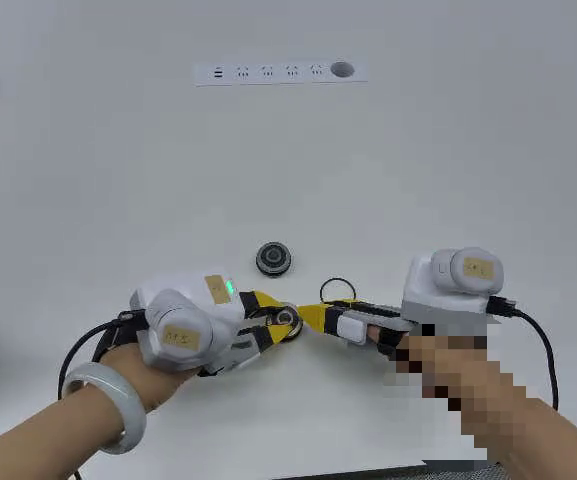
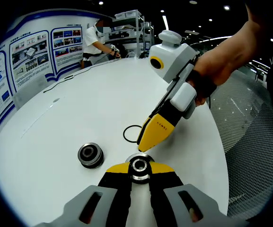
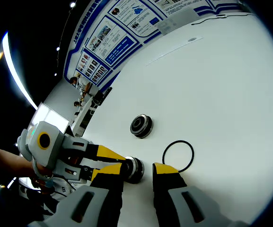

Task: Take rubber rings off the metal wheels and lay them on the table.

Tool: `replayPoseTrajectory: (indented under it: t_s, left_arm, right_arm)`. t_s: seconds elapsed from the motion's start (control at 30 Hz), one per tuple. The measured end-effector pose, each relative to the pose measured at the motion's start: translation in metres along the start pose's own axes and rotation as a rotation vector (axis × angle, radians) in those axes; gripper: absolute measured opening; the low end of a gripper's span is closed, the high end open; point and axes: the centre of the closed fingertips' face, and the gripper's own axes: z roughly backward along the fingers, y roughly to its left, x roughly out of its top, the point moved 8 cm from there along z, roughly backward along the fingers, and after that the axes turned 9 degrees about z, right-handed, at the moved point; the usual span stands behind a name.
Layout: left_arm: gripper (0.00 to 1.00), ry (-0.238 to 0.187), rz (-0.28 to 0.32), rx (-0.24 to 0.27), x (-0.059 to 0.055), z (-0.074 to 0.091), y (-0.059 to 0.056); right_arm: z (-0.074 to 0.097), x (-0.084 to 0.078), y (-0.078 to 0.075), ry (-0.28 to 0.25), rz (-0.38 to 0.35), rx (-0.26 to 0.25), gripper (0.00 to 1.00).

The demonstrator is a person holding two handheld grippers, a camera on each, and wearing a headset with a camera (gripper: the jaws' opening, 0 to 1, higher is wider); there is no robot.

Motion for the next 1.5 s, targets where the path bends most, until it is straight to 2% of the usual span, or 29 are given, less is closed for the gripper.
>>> replayPoseTrajectory:
  t_s: [0.6,1.0,1.07,1.4,1.5]
  left_arm:
    - [0.14,-0.007,-0.005,-0.001,-0.001,0.001,-0.001]
    - [0.13,-0.008,-0.007,-0.001,-0.002,0.002,-0.001]
    - [0.13,-0.008,-0.006,0.0,-0.001,0.002,-0.001]
    - [0.13,-0.006,-0.007,0.001,-0.002,0.002,-0.001]
    - [0.13,-0.007,-0.008,0.001,-0.002,0.002,-0.002]
  right_arm:
    - [-0.014,-0.005,0.006,0.044,-0.076,0.085,0.26]
    - [-0.012,-0.005,0.006,0.069,-0.109,0.104,0.27]
    - [-0.01,-0.006,0.007,0.077,-0.122,0.12,0.23]
    - [-0.005,-0.005,0.006,0.073,-0.124,0.114,0.19]
    - [-0.003,-0.005,0.004,0.071,-0.122,0.108,0.14]
